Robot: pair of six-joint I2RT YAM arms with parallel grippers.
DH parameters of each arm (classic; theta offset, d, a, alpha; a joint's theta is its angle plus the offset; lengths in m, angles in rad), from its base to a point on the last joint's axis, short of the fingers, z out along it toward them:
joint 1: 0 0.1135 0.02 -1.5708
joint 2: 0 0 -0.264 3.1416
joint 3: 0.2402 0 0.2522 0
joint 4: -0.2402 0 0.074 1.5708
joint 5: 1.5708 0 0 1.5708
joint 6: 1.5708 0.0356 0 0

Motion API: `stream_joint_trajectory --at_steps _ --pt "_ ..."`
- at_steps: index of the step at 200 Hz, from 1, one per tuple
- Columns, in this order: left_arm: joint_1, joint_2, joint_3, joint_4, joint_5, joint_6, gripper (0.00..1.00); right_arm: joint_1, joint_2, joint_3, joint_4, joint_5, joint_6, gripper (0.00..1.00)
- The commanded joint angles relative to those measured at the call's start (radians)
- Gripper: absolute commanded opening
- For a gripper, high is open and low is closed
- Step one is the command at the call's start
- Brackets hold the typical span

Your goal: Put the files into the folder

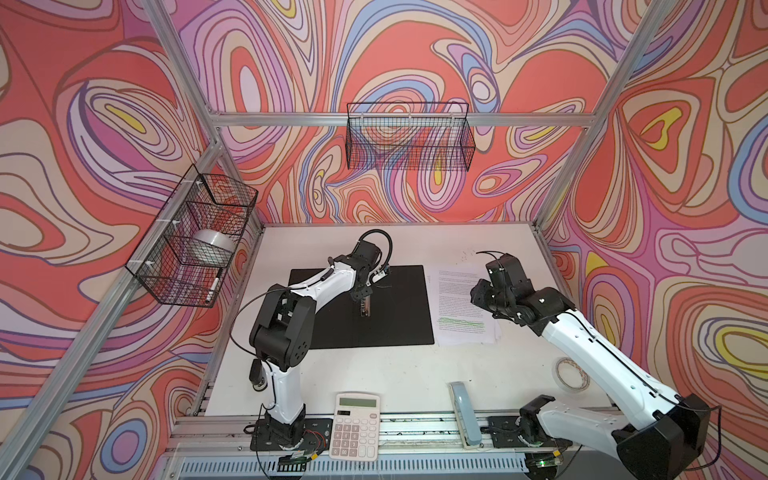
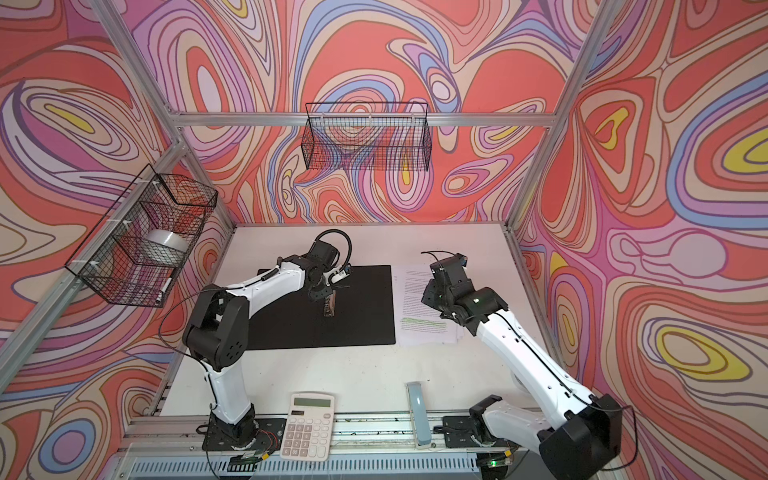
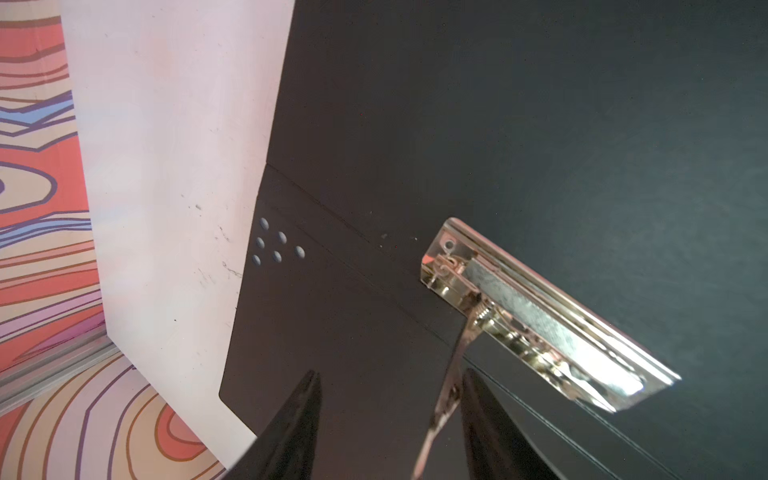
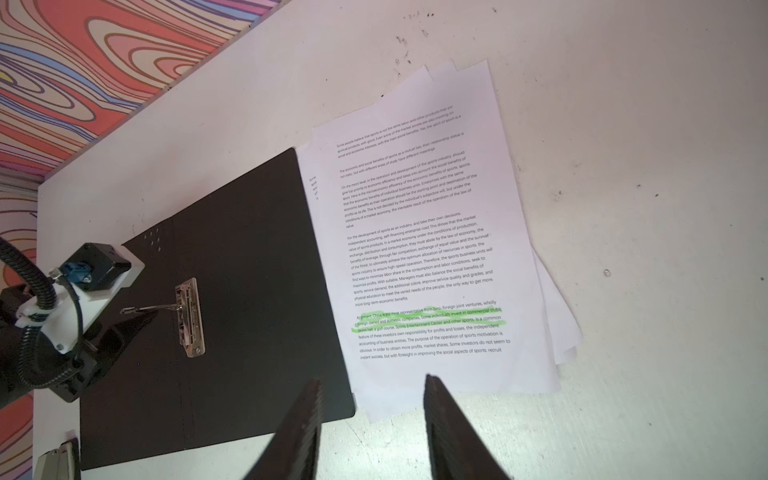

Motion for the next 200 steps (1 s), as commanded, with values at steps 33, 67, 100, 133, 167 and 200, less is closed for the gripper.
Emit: stream_joint_trajectory --at_steps 33,67,100,133,167,200 --pt "-0.002 0.086 0.093 0.024 -0.039 0.0 0.55 -0.008 0.012 0.028 -0.012 0.01 -0.011 0.42" --pt "0.017 0.135 0.179 -0.035 -0.033 -0.019 0.55 -0.007 0.017 0.042 -0.024 0.012 -0.011 0.42" --pt "0.042 0.14 0.223 -0.102 0.001 -0.022 0.56 -0.014 0.03 0.047 -0.037 0.009 -0.006 0.47" --pt "0.068 0.086 0.246 -0.234 0.069 -0.05 0.57 -0.083 0.099 0.034 -0.074 -0.045 -0.001 0.65" --pt "0.082 0.02 0.296 -0.401 0.168 -0.136 0.59 -0.219 0.204 0.009 -0.047 -0.184 -0.067 0.67" --pt "0.085 -0.04 0.327 -0.515 0.276 -0.238 0.59 -0.323 0.312 0.004 -0.051 -0.215 -0.149 0.67"
